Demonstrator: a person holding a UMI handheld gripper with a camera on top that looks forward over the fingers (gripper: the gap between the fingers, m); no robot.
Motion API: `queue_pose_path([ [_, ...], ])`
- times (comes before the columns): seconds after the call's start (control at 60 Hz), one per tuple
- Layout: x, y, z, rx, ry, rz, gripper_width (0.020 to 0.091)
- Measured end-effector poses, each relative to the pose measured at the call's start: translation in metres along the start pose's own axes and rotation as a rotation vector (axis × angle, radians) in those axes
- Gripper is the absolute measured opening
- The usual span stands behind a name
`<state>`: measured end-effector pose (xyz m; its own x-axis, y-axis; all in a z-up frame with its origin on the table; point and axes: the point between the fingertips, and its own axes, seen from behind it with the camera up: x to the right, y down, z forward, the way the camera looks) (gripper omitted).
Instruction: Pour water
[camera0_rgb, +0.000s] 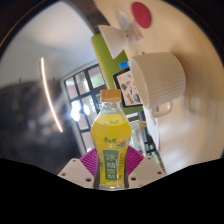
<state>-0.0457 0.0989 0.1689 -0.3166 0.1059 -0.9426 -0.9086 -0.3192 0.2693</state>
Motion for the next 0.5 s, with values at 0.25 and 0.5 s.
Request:
queue_pose_path([
  [0.25, -0.016, -0.022, -0.013, 0.080, -0.096, 0.316, 0.0331],
  [0.5, -0.036, 0.006, -0.030, 0.012, -0.057, -0.013, 0.0323],
])
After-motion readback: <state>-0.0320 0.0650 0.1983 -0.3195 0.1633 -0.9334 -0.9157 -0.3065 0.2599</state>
